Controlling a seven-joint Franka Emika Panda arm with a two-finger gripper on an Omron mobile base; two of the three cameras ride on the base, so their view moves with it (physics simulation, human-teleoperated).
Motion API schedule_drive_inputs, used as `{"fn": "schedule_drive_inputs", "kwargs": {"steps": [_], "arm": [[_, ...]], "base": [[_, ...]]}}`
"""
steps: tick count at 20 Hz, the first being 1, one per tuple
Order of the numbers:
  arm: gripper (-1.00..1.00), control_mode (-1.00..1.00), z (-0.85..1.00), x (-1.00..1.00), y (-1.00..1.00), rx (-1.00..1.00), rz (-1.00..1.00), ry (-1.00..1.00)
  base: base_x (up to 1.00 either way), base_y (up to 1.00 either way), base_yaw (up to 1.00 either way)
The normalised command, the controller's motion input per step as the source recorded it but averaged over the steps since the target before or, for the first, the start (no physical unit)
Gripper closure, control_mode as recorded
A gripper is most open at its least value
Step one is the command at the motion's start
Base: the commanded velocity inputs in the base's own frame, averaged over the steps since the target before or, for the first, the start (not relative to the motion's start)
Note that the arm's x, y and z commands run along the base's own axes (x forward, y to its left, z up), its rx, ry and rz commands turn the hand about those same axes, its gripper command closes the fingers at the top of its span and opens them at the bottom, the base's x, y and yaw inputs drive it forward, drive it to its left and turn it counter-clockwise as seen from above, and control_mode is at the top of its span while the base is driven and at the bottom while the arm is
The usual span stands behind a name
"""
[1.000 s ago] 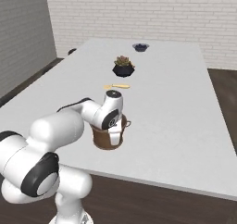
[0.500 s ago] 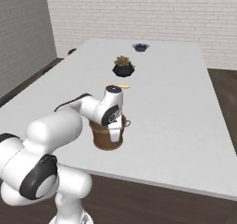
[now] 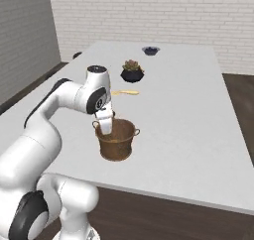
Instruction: Open the cabinet, pick up the bread from the cabinet and place it in the basket. Then move the basket to the dining counter.
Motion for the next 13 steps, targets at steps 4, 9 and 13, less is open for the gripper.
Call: {"fn": "schedule_drive_inputs", "kwargs": {"steps": [4, 9, 13], "arm": [[-1.00, -1.00, 1.00, -0.32, 1.00, -0.45, 0.17, 0.02], [-1.00, -1.00, 0.98, -0.09, 1.00, -0.63, 0.15, 0.24], [-1.00, -1.00, 0.24, -0.01, 1.00, -0.50, 0.01, 0.17]], "base": [[0.00, 0.00, 0.00], [0.00, 0.00, 0.00], [0.00, 0.00, 0.00]]}}
